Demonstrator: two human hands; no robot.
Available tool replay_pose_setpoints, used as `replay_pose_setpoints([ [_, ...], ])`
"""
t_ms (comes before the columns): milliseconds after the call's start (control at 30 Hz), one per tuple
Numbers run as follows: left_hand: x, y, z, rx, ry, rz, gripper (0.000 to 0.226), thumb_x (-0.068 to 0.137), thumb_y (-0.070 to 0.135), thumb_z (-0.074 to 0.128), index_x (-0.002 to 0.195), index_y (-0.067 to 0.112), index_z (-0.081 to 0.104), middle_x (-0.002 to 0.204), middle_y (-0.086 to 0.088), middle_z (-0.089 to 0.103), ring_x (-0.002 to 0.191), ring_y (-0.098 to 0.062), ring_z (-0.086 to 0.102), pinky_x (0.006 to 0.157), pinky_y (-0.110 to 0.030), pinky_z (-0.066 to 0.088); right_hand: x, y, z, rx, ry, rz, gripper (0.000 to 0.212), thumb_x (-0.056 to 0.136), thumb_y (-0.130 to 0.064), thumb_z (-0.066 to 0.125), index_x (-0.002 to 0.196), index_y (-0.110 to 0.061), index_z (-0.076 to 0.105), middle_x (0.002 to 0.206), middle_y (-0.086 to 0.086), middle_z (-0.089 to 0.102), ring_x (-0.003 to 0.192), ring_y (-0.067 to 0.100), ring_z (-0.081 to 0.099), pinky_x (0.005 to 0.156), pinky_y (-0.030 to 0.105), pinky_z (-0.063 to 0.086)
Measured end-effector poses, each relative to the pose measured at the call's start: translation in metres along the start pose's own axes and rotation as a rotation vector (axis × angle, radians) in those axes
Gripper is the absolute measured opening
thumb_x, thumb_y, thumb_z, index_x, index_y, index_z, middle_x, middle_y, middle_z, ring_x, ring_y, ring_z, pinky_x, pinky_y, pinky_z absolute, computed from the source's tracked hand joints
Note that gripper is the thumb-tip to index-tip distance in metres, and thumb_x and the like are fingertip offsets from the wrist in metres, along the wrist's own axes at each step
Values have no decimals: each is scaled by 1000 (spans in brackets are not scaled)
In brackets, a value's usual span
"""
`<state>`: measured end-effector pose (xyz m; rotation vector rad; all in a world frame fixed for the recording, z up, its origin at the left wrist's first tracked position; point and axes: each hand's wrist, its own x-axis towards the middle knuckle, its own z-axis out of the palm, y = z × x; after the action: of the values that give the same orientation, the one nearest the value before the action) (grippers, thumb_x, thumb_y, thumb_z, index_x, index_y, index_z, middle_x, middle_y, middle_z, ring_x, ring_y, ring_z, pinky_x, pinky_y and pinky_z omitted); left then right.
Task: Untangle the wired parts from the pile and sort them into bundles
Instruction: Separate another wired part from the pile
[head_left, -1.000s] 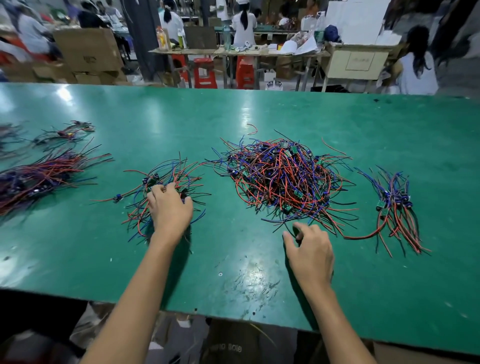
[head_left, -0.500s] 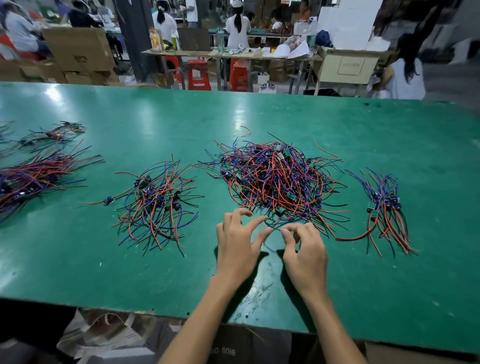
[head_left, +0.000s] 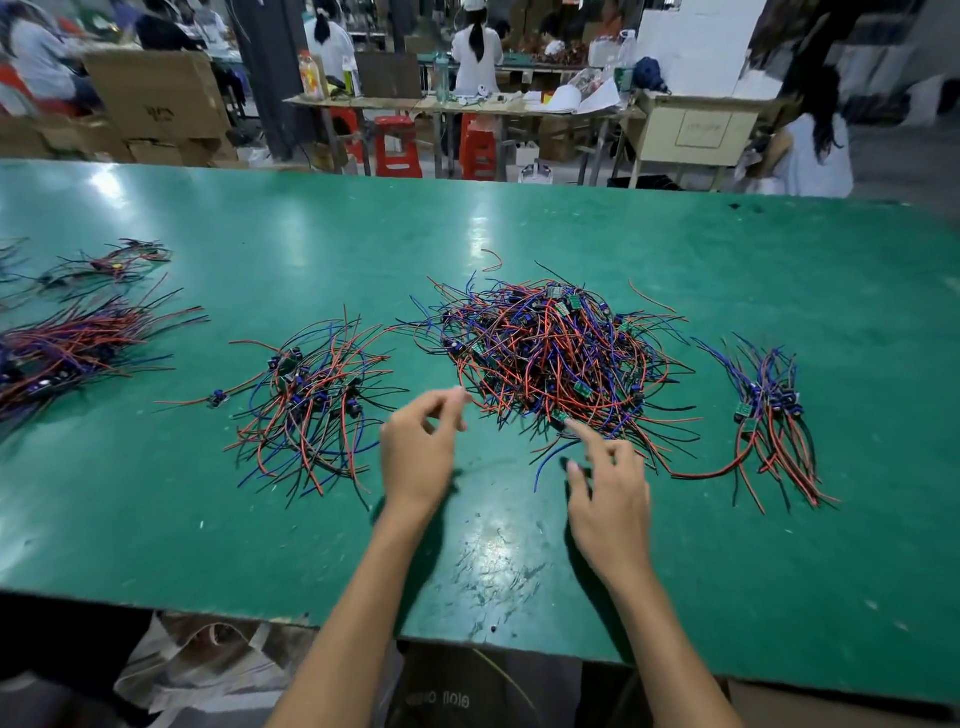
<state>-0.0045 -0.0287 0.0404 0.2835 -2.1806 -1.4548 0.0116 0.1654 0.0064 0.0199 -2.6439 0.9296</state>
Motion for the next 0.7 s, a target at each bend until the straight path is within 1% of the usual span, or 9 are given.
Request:
replay_pose_setpoints([
  [67,22,-11,-24,214,149,-70,29,97,48,59,95,27,80,76,8,74,58,-18,60,54,-25,38,0,-2,4,-178,-74,-19,26,100,-30,57,123,-38,64,109,-3,45,106,20,43,88,38,37],
  [133,36,-25,-48,416,246,-151,33,98,47,57,104,23,78,94,-7,74,79,-33,66,69,-34,48,0,-5,5,-159,-74,21,12,99,-33,59,107,-35,67,108,-2,44,108,23,43,88,39,36],
  [200,39,-33,-63,536,291,-216,36,97,42,59,124,20,70,118,-15,59,86,-38,63,76,-41,47,1,-5,6,-123,-57,56,9,98,-33,61,101,-32,69,107,-1,44,108,25,43,89,39,36],
  [267,35,-34,-64,687,301,-260,56,92,34,65,144,19,49,137,-18,34,86,-41,62,76,-44,47,2,-5,7,-157,-70,72,12,99,-35,59,103,-31,70,110,-1,44,109,24,40,91,38,34],
  [333,26,-30,-57,759,305,-216,69,87,27,68,149,22,38,142,-18,19,88,-41,62,78,-47,51,1,-7,8,-208,-87,84,16,101,-37,55,106,-30,69,113,-2,44,110,22,38,91,37,32],
  [367,20,-27,-51,735,288,-143,61,87,23,69,144,22,45,141,-16,24,89,-39,63,78,-47,52,2,-7,9,-220,-87,82,16,101,-37,55,106,-31,69,114,-3,44,110,21,38,90,36,31],
  [467,-10,-15,-21,513,5,129,17,92,27,67,109,25,69,115,-2,57,95,-22,63,82,-37,51,2,-6,7,-189,-98,68,15,101,-37,55,106,-31,68,109,-5,53,106,19,45,84,35,29],
  [567,-40,-11,10,471,-335,263,23,91,46,67,106,30,72,102,6,59,92,-11,58,83,-31,48,3,-1,5,-81,-108,40,10,100,-35,59,103,-29,66,101,-7,58,101,19,49,84,35,30],
  [700,-47,-13,30,528,-376,262,19,97,43,59,103,27,68,99,6,58,94,-17,57,80,-31,42,1,3,3,95,-148,-39,6,94,-29,69,94,-30,63,86,-16,55,88,11,49,80,32,32],
])
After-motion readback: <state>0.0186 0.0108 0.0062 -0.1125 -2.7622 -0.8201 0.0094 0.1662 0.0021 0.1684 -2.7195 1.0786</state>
